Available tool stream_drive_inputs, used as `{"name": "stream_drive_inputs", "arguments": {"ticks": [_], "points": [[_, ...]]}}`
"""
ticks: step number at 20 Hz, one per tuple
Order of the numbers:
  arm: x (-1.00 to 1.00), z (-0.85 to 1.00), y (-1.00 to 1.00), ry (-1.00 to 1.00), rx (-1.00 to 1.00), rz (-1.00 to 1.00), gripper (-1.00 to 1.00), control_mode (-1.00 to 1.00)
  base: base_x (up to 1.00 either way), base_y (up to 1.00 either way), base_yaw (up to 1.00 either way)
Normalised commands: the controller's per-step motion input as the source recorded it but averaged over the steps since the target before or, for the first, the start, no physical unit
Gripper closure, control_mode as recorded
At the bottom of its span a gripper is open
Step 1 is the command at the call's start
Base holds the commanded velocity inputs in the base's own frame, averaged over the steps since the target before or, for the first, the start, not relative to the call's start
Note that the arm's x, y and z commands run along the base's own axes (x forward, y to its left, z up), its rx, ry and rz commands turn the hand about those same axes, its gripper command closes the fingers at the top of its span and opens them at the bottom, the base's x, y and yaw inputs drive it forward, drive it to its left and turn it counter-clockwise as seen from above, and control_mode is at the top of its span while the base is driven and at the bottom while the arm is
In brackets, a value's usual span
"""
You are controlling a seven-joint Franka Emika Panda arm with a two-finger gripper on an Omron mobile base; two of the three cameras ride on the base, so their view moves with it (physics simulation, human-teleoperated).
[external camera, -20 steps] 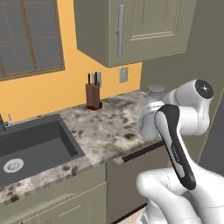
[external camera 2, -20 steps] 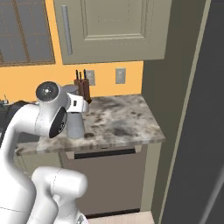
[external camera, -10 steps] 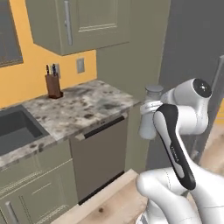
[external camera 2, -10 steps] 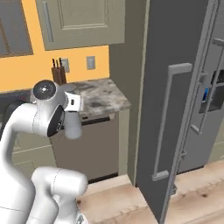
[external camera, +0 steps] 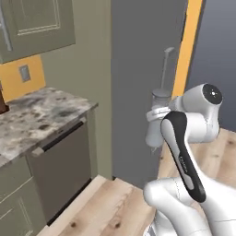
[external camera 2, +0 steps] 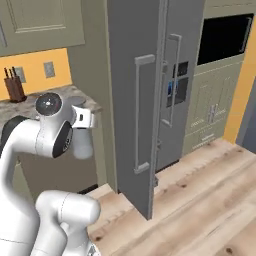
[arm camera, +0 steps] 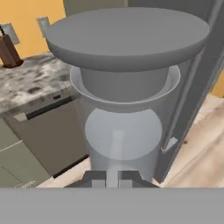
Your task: Move the squash and brussel sprout from the second highest shelf to the top shelf to make space. Then, place the pitcher from the counter on the cleared second highest shelf.
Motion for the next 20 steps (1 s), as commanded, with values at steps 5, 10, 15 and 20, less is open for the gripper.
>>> {"name": "stream_drive_inputs", "arguments": {"ticks": [5,10,15,20], "points": [[0.0,0.0,0.0,0.0,0.0,0.0,1.0,1.0,0.14,-0.55,-0.46],[0.0,0.0,0.0,0.0,0.0,0.0,1.0,1.0,0.15,-0.58,-0.47],[0.0,0.0,0.0,0.0,0.0,0.0,1.0,1.0,0.35,-0.58,-0.41],[0.0,0.0,0.0,0.0,0.0,0.0,1.0,1.0,0.57,-0.57,-0.15]]}}
